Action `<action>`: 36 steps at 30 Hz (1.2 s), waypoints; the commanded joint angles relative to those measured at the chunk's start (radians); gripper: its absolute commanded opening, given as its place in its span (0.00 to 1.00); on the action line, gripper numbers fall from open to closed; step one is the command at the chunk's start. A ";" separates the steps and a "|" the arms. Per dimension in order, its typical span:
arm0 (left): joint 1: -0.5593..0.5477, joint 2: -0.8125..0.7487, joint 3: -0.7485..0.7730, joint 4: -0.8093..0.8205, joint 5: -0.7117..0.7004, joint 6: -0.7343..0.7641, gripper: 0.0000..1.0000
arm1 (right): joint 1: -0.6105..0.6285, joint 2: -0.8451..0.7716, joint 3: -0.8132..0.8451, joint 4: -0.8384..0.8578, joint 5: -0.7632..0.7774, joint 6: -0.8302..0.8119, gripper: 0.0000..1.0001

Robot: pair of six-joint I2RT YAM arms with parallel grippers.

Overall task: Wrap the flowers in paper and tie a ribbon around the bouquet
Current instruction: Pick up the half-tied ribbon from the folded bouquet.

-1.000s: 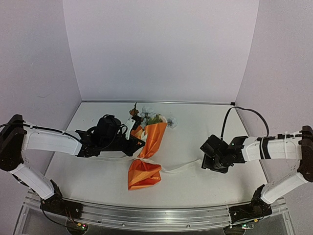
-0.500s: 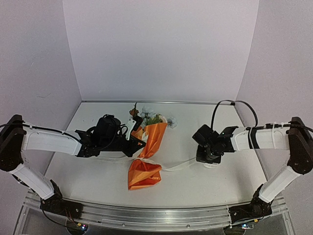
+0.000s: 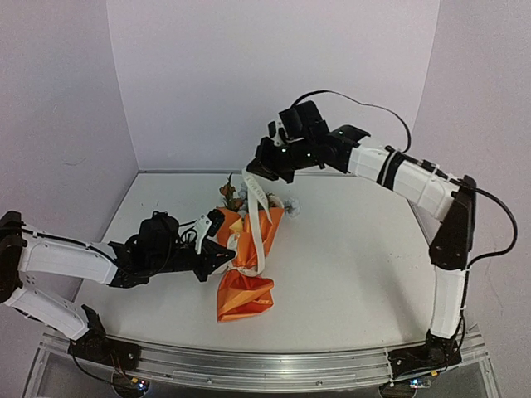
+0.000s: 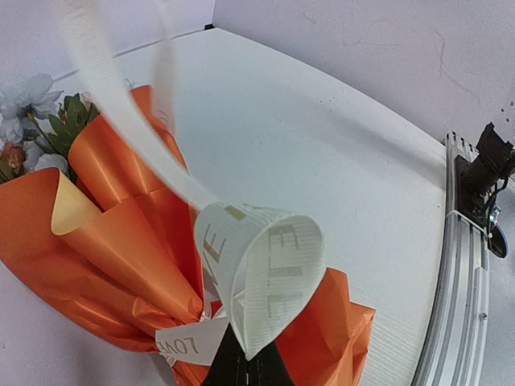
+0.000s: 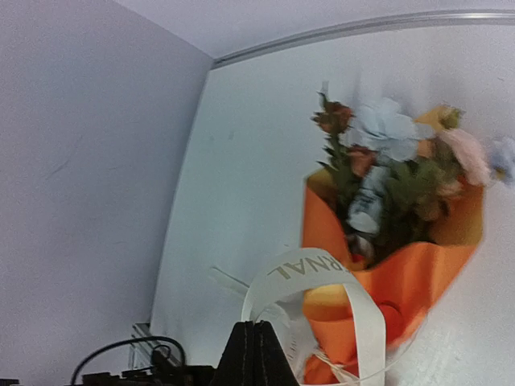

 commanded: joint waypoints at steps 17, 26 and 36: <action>-0.014 -0.003 -0.002 0.097 -0.037 0.136 0.00 | 0.106 0.222 0.104 0.127 -0.268 0.256 0.00; -0.015 0.129 0.078 0.139 0.050 0.132 0.00 | 0.108 0.111 -0.073 0.099 -0.265 0.136 0.33; -0.014 0.158 0.104 0.114 0.063 0.132 0.00 | 0.077 -0.111 -0.287 0.061 -0.078 0.045 0.66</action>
